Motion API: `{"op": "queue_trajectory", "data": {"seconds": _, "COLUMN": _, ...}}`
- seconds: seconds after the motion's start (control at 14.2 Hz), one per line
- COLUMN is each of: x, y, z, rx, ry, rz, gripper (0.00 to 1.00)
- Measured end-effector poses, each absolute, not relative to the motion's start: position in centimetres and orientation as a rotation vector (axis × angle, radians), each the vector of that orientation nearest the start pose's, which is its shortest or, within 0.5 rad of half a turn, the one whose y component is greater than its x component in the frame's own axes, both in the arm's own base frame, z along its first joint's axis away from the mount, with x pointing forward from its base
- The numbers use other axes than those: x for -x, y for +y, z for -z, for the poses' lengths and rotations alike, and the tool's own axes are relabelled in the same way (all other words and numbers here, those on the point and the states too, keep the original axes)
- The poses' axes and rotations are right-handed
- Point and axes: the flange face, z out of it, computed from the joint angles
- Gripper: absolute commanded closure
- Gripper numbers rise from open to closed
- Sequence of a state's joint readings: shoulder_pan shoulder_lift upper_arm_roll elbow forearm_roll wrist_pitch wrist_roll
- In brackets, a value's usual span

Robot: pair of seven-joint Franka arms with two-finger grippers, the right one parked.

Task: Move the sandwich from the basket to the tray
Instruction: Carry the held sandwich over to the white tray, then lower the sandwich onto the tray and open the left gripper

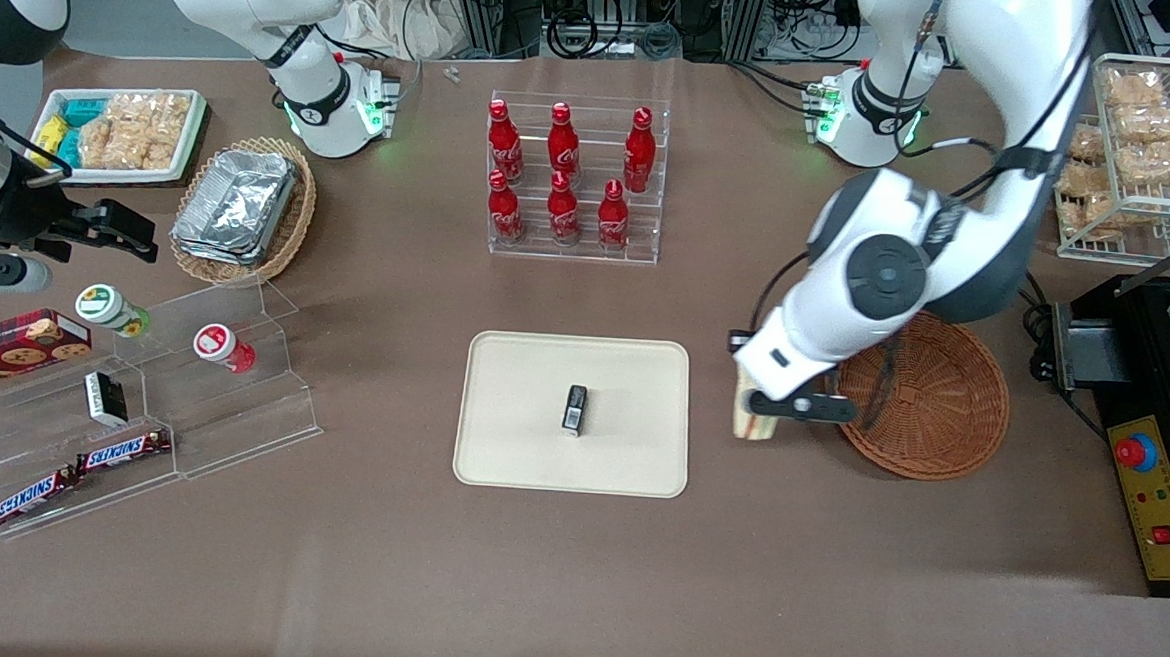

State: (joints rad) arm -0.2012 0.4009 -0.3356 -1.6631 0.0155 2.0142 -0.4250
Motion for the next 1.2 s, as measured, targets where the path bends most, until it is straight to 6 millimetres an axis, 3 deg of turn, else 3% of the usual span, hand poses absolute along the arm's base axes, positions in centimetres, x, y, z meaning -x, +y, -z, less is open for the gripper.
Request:
{"op": "queue_trajectory", "data": {"seconds": 0.14, "x": -56.6, "y": -35.4, "z": -35.5, "rx": 3.233, "ry": 0.227, "rz": -0.127, "gripper": 1.0}}
{"op": "queue_trajectory", "data": {"seconds": 0.28, "x": -55.6, "y": -37.8, "z": -32.2, "rx": 3.205, "ry": 0.293, "rz": -0.128, "gripper": 0.97}}
{"op": "queue_trajectory", "data": {"seconds": 0.35, "x": -55.6, "y": -38.2, "z": -30.6, "rx": 3.197, "ry": 0.308, "rz": -0.121, "gripper": 0.87}}
{"op": "queue_trajectory", "data": {"seconds": 0.64, "x": -56.7, "y": -38.0, "z": -26.0, "rx": 3.226, "ry": 0.287, "rz": -0.092, "gripper": 0.8}}
{"op": "queue_trajectory", "data": {"seconds": 0.71, "x": -56.9, "y": -38.0, "z": -24.9, "rx": 3.235, "ry": 0.282, "rz": -0.087, "gripper": 0.68}}
{"op": "queue_trajectory", "data": {"seconds": 0.78, "x": -57.0, "y": -37.9, "z": -24.0, "rx": 3.237, "ry": 0.276, "rz": -0.091, "gripper": 0.25}}
{"op": "queue_trajectory", "data": {"seconds": 0.85, "x": -57.1, "y": -37.7, "z": -23.5, "rx": 3.238, "ry": 0.266, "rz": -0.094, "gripper": 0.1}}
{"op": "queue_trajectory", "data": {"seconds": 0.92, "x": -57.2, "y": -37.6, "z": -23.5, "rx": 3.239, "ry": 0.253, "rz": -0.092, "gripper": 0.0}}
{"op": "queue_trajectory", "data": {"seconds": 1.06, "x": -57.8, "y": -37.5, "z": -24.1, "rx": 3.247, "ry": 0.213, "rz": -0.072, "gripper": 0.0}}
{"op": "queue_trajectory", "data": {"seconds": 1.2, "x": -58.7, "y": -37.4, "z": -25.9, "rx": 3.264, "ry": 0.147, "rz": -0.022, "gripper": 0.0}}
